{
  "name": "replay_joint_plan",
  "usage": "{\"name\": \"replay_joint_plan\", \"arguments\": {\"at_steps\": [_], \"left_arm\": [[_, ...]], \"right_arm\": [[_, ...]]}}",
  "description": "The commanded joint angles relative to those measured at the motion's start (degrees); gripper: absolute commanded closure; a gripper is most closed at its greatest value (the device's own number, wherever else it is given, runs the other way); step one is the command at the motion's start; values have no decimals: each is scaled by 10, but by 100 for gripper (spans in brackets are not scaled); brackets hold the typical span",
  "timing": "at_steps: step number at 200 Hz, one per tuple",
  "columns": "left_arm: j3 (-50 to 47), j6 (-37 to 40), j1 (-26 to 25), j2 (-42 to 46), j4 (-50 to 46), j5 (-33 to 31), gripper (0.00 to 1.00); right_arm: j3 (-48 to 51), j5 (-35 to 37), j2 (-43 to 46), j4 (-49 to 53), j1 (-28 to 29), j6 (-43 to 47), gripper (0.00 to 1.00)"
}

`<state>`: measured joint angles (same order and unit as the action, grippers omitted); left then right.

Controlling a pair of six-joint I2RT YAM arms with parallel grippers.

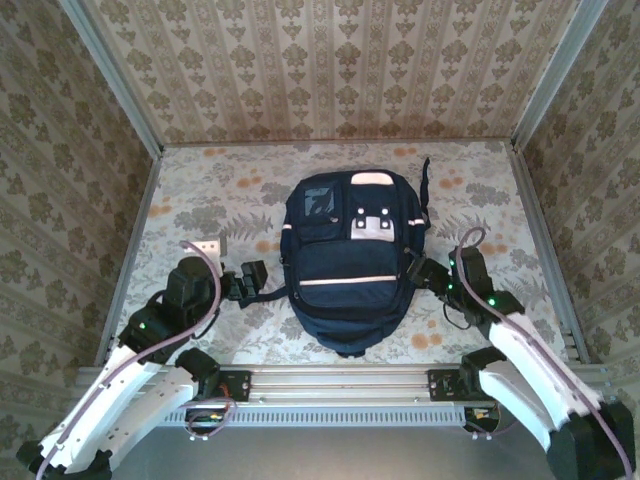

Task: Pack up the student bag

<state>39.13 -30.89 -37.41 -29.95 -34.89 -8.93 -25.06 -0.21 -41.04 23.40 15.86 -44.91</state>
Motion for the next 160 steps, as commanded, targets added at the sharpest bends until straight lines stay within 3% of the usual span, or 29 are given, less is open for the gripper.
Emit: {"name": "replay_joint_plan", "arguments": {"at_steps": [1, 15, 46, 55, 73, 89, 100, 121, 143, 160], "left_arm": [[14, 105, 3, 0, 67, 42, 0], [22, 117, 3, -8, 90, 17, 0], [20, 228, 4, -49, 170, -50, 0], [12, 255, 6, -65, 214, -51, 0], [-28, 364, 9, -94, 343, 4, 0], [-63, 406, 24, -137, 425, -41, 0], [-86, 423, 55, -169, 480, -65, 0], [-129, 437, 147, -213, 545, -22, 0], [-174, 347, 266, -243, 595, 7, 0], [-205, 360, 322, -275, 621, 35, 0]], "right_arm": [[-40, 100, 96, 31, 55, 58, 0], [-71, 139, 128, 49, 70, 82, 0], [-132, 228, 127, 59, 70, 90, 0], [-117, 228, 131, 0, 70, 125, 0], [-70, 201, 136, -149, 70, 225, 0], [-23, 192, 117, -271, 70, 307, 0], [7, 190, 95, -338, 70, 381, 0], [50, 254, 24, -458, 62, 451, 0], [49, 343, -57, -476, 18, 427, 0], [56, 387, -104, -482, -18, 400, 0]]}}
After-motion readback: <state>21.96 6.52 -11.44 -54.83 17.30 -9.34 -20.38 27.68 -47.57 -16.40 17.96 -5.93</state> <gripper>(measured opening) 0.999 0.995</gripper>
